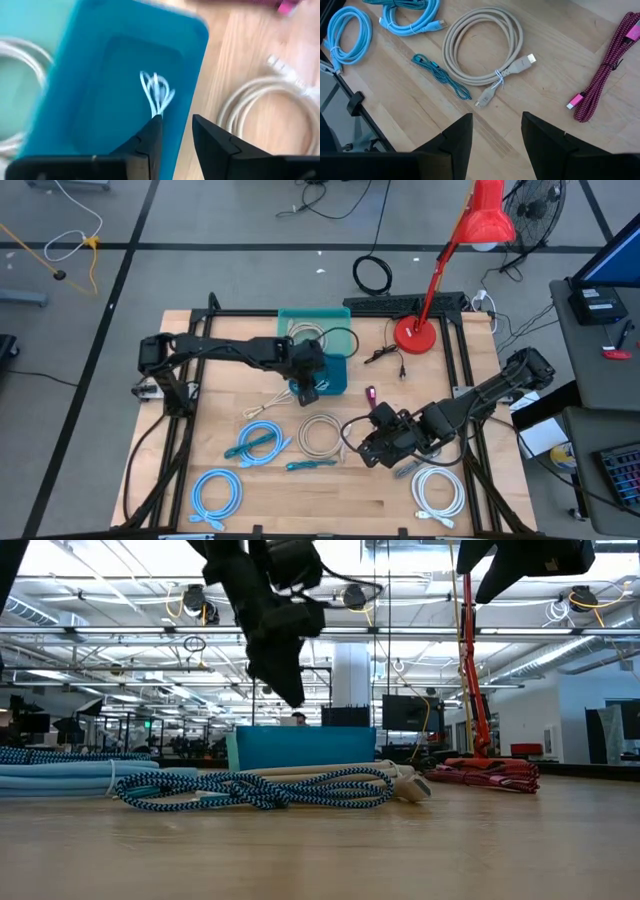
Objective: Pick & Place USB Port
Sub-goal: Put the brown charger cable into the blue bin
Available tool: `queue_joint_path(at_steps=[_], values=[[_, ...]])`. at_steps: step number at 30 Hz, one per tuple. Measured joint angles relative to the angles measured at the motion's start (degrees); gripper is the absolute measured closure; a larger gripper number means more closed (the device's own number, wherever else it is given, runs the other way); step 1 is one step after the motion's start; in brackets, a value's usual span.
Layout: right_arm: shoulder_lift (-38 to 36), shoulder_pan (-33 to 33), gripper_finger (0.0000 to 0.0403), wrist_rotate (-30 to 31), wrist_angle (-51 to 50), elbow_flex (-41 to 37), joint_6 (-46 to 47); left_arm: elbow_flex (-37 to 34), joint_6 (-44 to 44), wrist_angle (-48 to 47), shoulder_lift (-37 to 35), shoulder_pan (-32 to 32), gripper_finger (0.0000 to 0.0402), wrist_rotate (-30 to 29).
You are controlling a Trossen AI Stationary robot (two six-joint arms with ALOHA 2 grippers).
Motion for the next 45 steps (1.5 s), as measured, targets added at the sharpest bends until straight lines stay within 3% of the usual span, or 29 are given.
queue_joint_path(at_steps=[10,16,25,30,45], values=[[0.0,-0.1,0.0241,0.1,-0.6,0.0,-2.5,0.0,-3.7,-15.7,-14.0,-2.0,0.0289,-2.3],[0.0,-0.5,0.0241,0.1,-0.5,0.0,-4.5,-1.7,-11.5,-26.9,-14.8,-6.4,0.0289,-4.5],[0.0,-0.9,0.0241,0.0,-0.4,0.0,-5.8,-19.9,-21.9,-21.5,-14.8,-10.0,0.0288,-4.3],[0.0,-0.9,0.0241,-0.1,-0.4,0.0,-5.8,-28.8,-25.0,-16.2,-14.7,-10.1,0.0288,0.7],[0.0,-2.2,0.0241,-0.1,-0.3,0.0,-5.6,-29.8,-25.8,-8.2,-14.8,-11.4,0.0288,-2.8]])
